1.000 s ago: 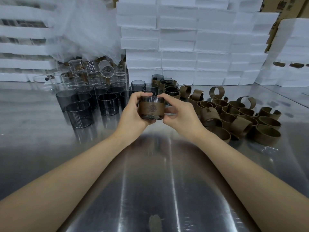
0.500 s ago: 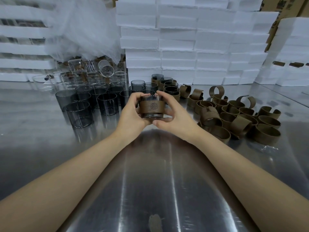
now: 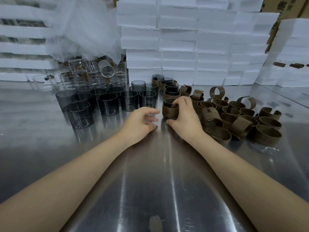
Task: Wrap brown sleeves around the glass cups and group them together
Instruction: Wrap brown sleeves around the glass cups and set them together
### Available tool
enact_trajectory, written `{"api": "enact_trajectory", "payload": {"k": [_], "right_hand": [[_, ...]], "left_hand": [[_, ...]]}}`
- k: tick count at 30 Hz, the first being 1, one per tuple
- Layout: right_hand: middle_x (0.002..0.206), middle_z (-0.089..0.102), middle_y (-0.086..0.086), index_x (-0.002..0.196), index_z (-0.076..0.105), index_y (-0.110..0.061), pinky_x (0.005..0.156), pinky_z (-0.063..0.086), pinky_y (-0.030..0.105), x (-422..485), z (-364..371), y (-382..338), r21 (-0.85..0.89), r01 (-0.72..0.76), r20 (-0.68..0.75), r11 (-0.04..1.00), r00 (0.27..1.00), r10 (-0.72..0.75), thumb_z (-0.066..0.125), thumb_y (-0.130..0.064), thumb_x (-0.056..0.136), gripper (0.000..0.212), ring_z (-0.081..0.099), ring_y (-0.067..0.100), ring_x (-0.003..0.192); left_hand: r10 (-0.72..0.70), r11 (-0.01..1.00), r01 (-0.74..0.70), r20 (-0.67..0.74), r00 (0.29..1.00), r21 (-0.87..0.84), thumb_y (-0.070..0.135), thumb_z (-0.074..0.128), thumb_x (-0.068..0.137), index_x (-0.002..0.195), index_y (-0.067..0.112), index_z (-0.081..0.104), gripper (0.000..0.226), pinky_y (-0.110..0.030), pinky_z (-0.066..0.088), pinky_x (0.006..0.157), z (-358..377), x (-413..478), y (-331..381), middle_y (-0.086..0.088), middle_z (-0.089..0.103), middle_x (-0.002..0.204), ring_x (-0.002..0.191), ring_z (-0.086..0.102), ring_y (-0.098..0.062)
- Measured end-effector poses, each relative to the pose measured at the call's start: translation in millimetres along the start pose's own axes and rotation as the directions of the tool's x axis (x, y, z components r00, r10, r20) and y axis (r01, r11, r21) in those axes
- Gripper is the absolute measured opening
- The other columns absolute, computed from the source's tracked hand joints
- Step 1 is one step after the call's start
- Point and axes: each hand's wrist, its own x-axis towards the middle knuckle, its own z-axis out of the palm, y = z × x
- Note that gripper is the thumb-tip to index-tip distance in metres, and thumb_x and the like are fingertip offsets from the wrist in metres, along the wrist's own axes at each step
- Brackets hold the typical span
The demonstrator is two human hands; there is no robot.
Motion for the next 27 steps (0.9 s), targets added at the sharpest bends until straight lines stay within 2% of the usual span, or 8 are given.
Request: {"api": "enact_trajectory", "payload": {"k": [2, 4, 6, 9, 12, 14, 21, 27], "right_hand": [[0.134, 0.039, 0.004, 0.119, 0.051, -0.012, 0.092, 0.047, 0.045, 0, -1, 1, -0.006, -0.021, 0.027, 1.0, 0.999, 0.022, 0.068, -0.009, 0.078, 0.044, 0.048, 0.029, 0.115], [0.144, 0.035, 0.006, 0.13, 0.05, -0.013, 0.108, 0.036, 0.043, -1, -1, -2, -0.012, -0.021, 0.036, 1.0, 0.999, 0.022, 0.067, -0.013, 0.08, 0.053, 0.034, 0.029, 0.134], [0.147, 0.034, 0.009, 0.133, 0.051, -0.013, 0.114, 0.025, 0.04, -2, -2, -9, -0.044, 0.018, -0.026, 0.999, 0.999, -0.02, 0.065, -0.015, 0.081, 0.053, 0.023, 0.028, 0.14], [0.13, 0.045, 0.007, 0.122, 0.061, -0.012, 0.103, 0.031, 0.033, -4, -6, -17, -0.074, 0.087, -0.136, 0.993, 0.986, -0.097, 0.061, -0.013, 0.084, 0.037, 0.036, 0.024, 0.125], [0.109, 0.051, -0.002, 0.108, 0.064, -0.018, 0.078, 0.042, 0.032, -5, -10, -22, -0.07, 0.035, -0.116, 0.997, 0.992, -0.043, 0.053, -0.017, 0.089, 0.022, 0.05, 0.017, 0.099], [0.101, 0.055, -0.005, 0.109, 0.062, -0.022, 0.071, 0.044, 0.033, -6, -13, -23, -0.094, -0.033, -0.049, 0.995, 0.998, 0.028, 0.049, -0.019, 0.09, 0.023, 0.055, 0.017, 0.091], [0.128, 0.049, 0.004, 0.139, 0.042, -0.025, 0.082, 0.048, 0.04, -4, -8, -11, -0.189, -0.141, 0.086, 0.972, 0.983, 0.16, 0.05, -0.024, 0.09, 0.049, 0.053, 0.026, 0.113], [0.131, 0.034, 0.012, 0.146, 0.034, -0.021, 0.098, 0.044, 0.041, 1, -4, 2, -0.15, -0.193, 0.113, 0.97, 0.971, 0.211, 0.053, -0.02, 0.09, 0.06, 0.037, 0.031, 0.123]], "left_hand": [[0.025, 0.994, -0.019, -0.052, 0.998, 0.107, -0.007, 0.062, 0.087, 0.114, 0.012, 0.065, 0.033, -0.009, 0.049, 0.078, -1, 1, -1, -0.001, 0.055, 0.122, 0.083, 0.064, -0.003], [0.055, 0.971, -0.023, -0.129, 0.99, 0.236, -0.001, 0.061, 0.089, 0.118, 0.013, 0.065, 0.032, -0.004, 0.045, 0.075, -4, 2, -4, 0.004, 0.05, 0.124, 0.075, 0.061, 0.0], [0.089, 0.947, -0.029, -0.173, 0.981, 0.32, 0.001, 0.059, 0.09, 0.126, 0.011, 0.061, 0.038, -0.009, 0.047, 0.079, -7, 3, -6, 0.004, 0.044, 0.134, 0.074, 0.06, -0.003], [0.115, 0.901, -0.02, -0.195, 0.974, 0.433, 0.003, 0.058, 0.089, 0.137, 0.01, 0.052, 0.049, -0.034, 0.051, 0.086, -17, 4, -10, 0.003, 0.034, 0.149, 0.073, 0.06, -0.013], [0.045, 0.853, 0.059, -0.186, 0.981, 0.519, 0.009, 0.056, 0.091, 0.148, 0.015, 0.037, 0.061, -0.041, 0.052, 0.081, -27, 7, -15, 0.002, 0.017, 0.159, 0.073, 0.06, -0.016], [-0.002, 0.831, 0.095, -0.168, 0.986, 0.549, 0.012, 0.056, 0.091, 0.15, 0.018, 0.033, 0.063, -0.042, 0.053, 0.078, -29, 7, -16, 0.001, 0.01, 0.162, 0.076, 0.061, -0.02], [0.017, 0.812, 0.086, -0.17, 0.985, 0.578, 0.015, 0.056, 0.09, 0.141, 0.019, 0.044, 0.053, -0.039, 0.051, 0.074, -26, 5, -16, 0.004, 0.018, 0.154, 0.09, 0.062, -0.025], [0.042, 0.845, 0.076, -0.207, 0.977, 0.53, 0.013, 0.055, 0.089, 0.13, 0.02, 0.051, 0.042, -0.041, 0.053, 0.072, -24, 4, -15, 0.006, 0.026, 0.144, 0.078, 0.062, -0.02]]}}
